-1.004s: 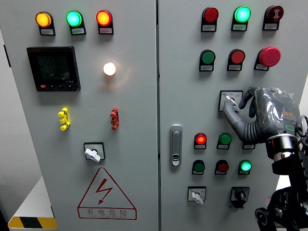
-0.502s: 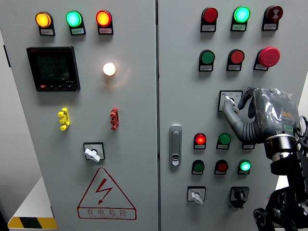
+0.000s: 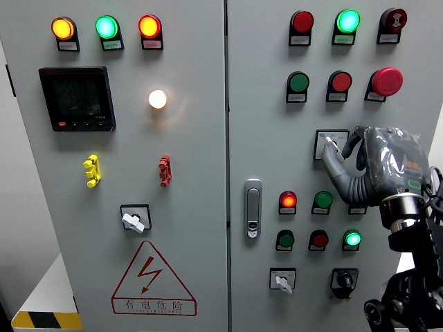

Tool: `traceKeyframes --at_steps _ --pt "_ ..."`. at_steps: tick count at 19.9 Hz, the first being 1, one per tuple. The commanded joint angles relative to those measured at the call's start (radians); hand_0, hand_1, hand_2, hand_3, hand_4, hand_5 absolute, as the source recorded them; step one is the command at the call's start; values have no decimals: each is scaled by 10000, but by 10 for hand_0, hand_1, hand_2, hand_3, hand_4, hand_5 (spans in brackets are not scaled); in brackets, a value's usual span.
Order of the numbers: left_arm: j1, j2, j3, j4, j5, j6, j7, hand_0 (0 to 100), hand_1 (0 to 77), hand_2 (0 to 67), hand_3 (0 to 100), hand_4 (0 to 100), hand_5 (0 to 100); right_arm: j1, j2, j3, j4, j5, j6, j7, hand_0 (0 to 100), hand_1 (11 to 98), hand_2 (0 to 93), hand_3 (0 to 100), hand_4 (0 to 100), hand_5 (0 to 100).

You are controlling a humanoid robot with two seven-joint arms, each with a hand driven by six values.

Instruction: Rotate and turn off gray switch

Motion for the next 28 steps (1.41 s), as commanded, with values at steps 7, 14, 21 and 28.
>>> traceKeyframes --at_steps 7,14,21,28 --pt "2 0 0 0 -14 0 0 0 0 133 183 96 118 15 0 1 0 0 1 0 665 317 710 933 999 977" --pt "2 0 0 0 -15 0 0 0 0 132 183 96 118 -1 0 1 0 0 1 -30 707 317 720 940 999 978" --pt "2 0 0 0 1 0 0 0 0 132 183 96 118 0 0 1 0 16 -14 -30 736 312 706 944 998 978" --pt "2 0 0 0 -15 0 0 0 0 132 183 96 118 30 0 1 0 0 -14 -30 760 309 692 946 999 977"
